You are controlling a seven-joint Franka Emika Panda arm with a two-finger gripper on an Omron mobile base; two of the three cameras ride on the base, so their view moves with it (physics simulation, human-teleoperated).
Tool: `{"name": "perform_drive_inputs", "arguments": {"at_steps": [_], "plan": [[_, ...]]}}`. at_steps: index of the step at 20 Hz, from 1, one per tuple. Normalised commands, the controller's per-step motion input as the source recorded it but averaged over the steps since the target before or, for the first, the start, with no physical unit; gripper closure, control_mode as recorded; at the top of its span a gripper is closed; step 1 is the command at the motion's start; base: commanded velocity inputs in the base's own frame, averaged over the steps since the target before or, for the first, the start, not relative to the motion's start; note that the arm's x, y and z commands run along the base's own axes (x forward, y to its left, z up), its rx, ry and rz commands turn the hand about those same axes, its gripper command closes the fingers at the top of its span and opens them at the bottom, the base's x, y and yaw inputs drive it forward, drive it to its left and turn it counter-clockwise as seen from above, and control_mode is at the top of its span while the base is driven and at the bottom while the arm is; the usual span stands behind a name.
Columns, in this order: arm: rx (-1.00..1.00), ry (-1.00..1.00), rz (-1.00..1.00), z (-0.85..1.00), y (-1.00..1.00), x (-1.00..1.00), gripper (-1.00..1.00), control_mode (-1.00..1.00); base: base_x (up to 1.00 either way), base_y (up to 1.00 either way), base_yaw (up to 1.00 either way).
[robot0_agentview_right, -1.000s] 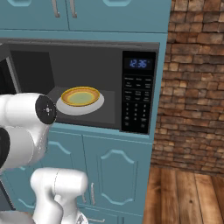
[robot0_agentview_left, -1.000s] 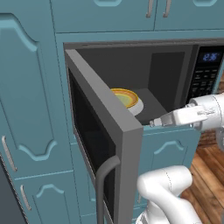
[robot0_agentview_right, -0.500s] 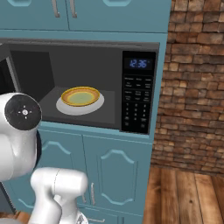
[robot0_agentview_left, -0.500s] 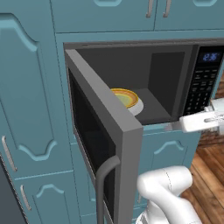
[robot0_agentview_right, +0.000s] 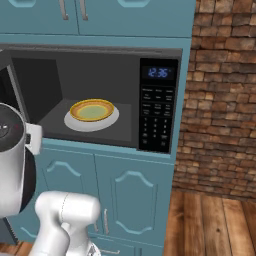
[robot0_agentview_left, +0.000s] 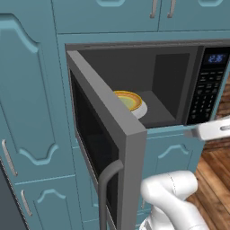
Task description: Pick the potato from the counter and place it in the microwave. Then turn on the microwave.
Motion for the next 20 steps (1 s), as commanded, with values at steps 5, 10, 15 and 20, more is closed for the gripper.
{"name": "perform_drive_inputs", "arguments": {"at_steps": [5, 10, 15, 20], "plan": [[-0.21, 0.0, -0.13, 0.0, -0.33, -0.07, -1.0, -1.0, 0.0, 0.0, 0.0], [-0.18, 0.0, -0.13, 0.0, -0.28, -0.08, -1.0, -1.0, 0.0, 0.0, 0.0], [-0.09, 0.0, -0.11, -0.02, -0.25, -0.08, -1.0, -1.0, 0.0, 0.0, 0.0], [-0.02, 0.08, -0.13, -0.22, -0.13, 0.0, -1.0, -1.0, 0.0, 0.0, 0.0]]}}
